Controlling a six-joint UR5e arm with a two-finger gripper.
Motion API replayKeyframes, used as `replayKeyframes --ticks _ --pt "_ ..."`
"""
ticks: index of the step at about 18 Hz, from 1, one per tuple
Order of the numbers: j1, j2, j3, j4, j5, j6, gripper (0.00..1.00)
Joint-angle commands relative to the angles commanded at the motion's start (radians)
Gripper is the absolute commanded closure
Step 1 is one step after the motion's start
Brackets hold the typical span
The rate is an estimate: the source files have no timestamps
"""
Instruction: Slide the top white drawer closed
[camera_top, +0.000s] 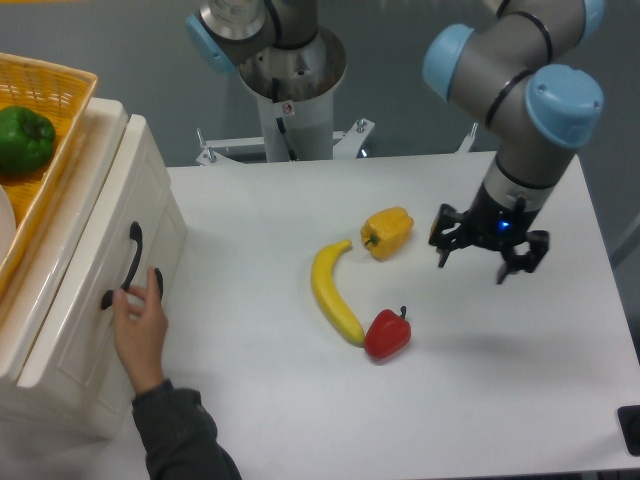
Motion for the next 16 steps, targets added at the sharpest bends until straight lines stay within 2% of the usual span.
replayKeyframes --ticks 4,8,13,16 --pt "-0.006 -0.029 0.000 0.006 0.102 0.095 0.00" --pt "0.000 -0.075 0.031 0.005 0.103 0.184 0.00" --pt "0.021 -0.117 0.038 0.006 0.099 0.331 0.00" --pt "0.043 -0.127 0.069 -0.001 0.093 0.350 0.00"
